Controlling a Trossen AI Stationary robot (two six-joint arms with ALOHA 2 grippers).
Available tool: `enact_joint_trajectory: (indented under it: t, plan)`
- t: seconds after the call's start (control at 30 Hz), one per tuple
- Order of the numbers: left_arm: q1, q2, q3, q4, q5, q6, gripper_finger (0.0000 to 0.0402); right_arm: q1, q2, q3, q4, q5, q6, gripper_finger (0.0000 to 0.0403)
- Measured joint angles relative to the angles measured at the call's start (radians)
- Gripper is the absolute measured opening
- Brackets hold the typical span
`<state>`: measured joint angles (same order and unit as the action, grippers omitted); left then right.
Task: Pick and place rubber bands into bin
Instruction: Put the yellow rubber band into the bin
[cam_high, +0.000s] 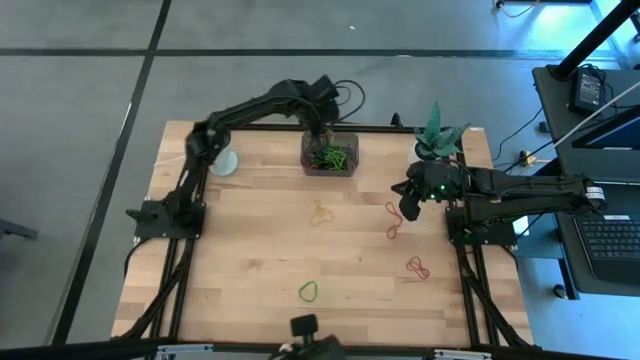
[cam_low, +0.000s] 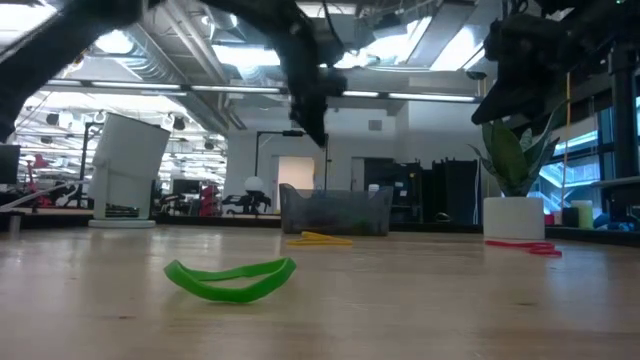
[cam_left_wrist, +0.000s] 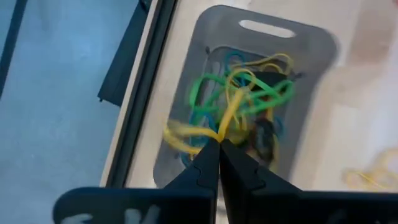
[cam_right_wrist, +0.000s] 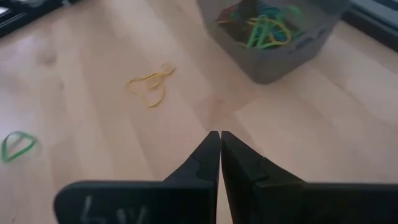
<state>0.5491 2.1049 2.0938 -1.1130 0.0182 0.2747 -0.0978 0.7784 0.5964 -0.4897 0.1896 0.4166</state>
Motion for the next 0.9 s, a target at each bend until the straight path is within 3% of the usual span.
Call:
enact_joint_trajectory:
  t: [0.17,0.43,0.73,0.9]
  plan:
    - [0.003,0.146,0.084,0.003,0.01,0.051,0.0003,0.0,0.0,0.0,-0.001,0.051,0.04,0.002]
    - [-0.014,0.277,0.095,0.002,0.014,0.109,0.0003,0.0,0.0,0.0,-0.003,0.065,0.103,0.002]
    - [-0.027,0.352,0.095,0.009,0.012,0.108,0.0009,0.0,0.0,0.0,-0.002,0.08,0.107,0.002]
    - [-0.032,0.351,0.095,0.011,0.012,0.129,0.0047,0.0,0.0,0.0,-0.002,0.08,0.107,0.002]
